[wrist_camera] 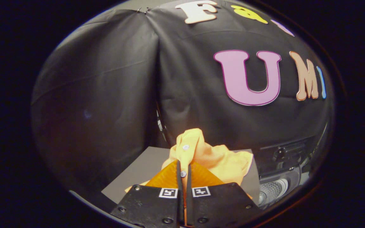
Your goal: Put the clothes into the washing machine and then close the washing machine lid.
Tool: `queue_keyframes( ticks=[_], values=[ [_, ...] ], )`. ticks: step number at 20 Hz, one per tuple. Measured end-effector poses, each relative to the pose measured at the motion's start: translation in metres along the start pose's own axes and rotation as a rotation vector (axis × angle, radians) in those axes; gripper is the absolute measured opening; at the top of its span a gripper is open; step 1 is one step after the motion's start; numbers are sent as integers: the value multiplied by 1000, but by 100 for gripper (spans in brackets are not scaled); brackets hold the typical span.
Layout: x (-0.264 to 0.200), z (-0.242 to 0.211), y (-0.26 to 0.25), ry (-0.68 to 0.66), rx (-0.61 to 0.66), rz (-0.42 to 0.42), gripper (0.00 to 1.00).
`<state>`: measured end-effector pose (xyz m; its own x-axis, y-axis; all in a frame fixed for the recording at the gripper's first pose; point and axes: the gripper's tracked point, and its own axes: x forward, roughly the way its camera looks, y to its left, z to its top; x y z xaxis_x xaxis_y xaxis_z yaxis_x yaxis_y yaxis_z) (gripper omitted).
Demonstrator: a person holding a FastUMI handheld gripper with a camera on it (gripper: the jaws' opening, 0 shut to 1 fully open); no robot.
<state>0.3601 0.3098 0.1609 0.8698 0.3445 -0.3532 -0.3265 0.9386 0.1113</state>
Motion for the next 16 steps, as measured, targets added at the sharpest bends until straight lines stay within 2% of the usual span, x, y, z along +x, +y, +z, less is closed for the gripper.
queue_keyframes(
  ticks=[3, 8, 12, 16],
  values=[
    [-25, 17, -28, -36, -8, -35, 3],
    [-66, 34, -75, -42, 91, -54, 2],
    [-101, 57, -120, -80, 15, -121, 2],
    [-122, 73, -167, -140, -5, -198, 2]
  ],
)
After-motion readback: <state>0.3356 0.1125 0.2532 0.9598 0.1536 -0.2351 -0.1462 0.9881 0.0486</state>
